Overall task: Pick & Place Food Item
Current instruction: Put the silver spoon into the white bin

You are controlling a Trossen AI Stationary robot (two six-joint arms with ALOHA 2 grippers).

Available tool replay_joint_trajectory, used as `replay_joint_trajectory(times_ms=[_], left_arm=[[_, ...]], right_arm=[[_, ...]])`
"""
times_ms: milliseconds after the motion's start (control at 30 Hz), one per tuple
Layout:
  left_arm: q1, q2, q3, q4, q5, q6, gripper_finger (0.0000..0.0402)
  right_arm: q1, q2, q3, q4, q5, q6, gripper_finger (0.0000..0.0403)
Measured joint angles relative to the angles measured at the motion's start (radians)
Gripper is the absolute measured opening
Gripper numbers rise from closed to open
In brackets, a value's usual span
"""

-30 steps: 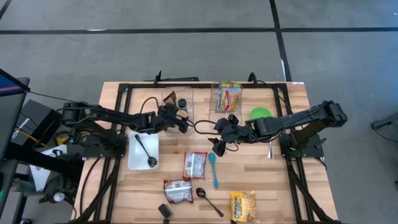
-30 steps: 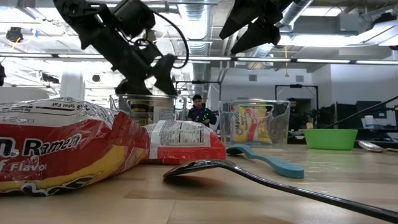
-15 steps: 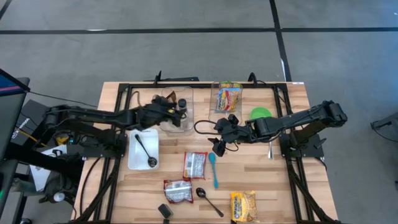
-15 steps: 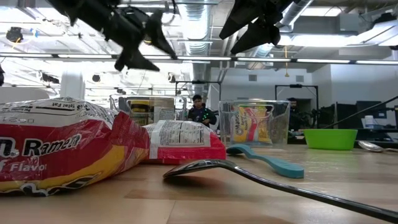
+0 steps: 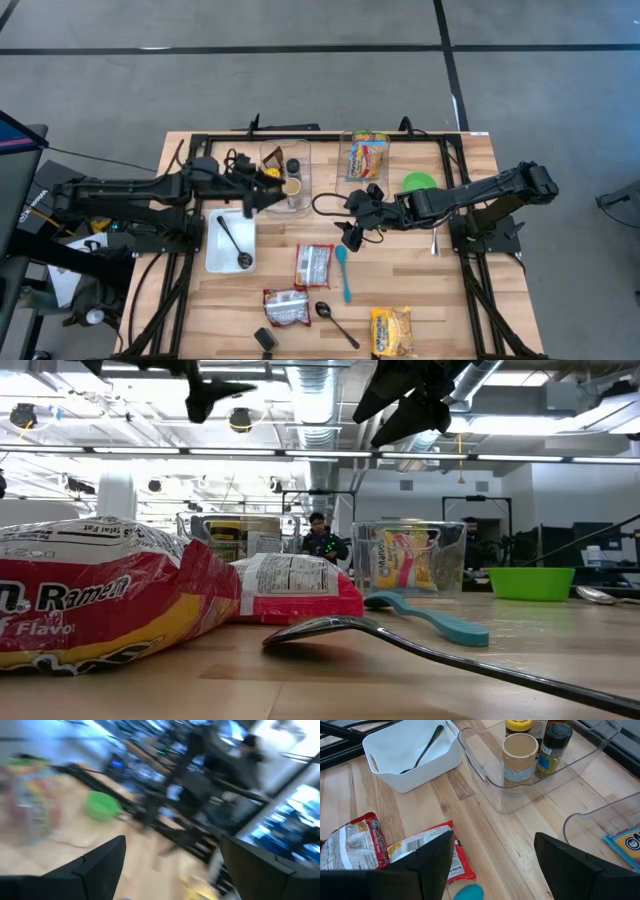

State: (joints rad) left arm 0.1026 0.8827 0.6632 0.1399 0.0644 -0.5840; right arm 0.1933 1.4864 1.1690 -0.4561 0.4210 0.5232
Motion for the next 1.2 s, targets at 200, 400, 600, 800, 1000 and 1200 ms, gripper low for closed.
replay_joint_trajectory(times_ms=[200,400,600,800,1000,1200], left_arm=[[-0.081,-0.015,0.0,-0.001,0.115,-0.002,0.0318],[-0.187,-0.001,-0.001,-0.002,0.117,-0.079,0.0315],[-0.277,0.011,0.0,0.007,0.072,-0.145,0.0295],[-0.351,0.014,0.0,0.003,0.042,-0.168,0.0274],[-0.404,0.014,0.0,0.0,0.027,-0.236,0.0249],[-0.452,0.014,0.0,-0.027,-0.083,-0.247,0.0219]], right_arm=[[0.0,0.0,0.0,0.0,-0.001,0.0,0.0269],[0.001,0.0,0.0,-0.001,-0.001,0.0,0.0269],[0.001,0.0,0.0,-0.004,-0.003,0.0,0.0269],[0.001,0.0,0.0,-0.004,-0.004,0.001,0.0269],[0.002,0.0,0.0,-0.005,-0.019,0.002,0.0269],[0.002,0.0,0.0,-0.026,-0.064,0.071,0.0269]])
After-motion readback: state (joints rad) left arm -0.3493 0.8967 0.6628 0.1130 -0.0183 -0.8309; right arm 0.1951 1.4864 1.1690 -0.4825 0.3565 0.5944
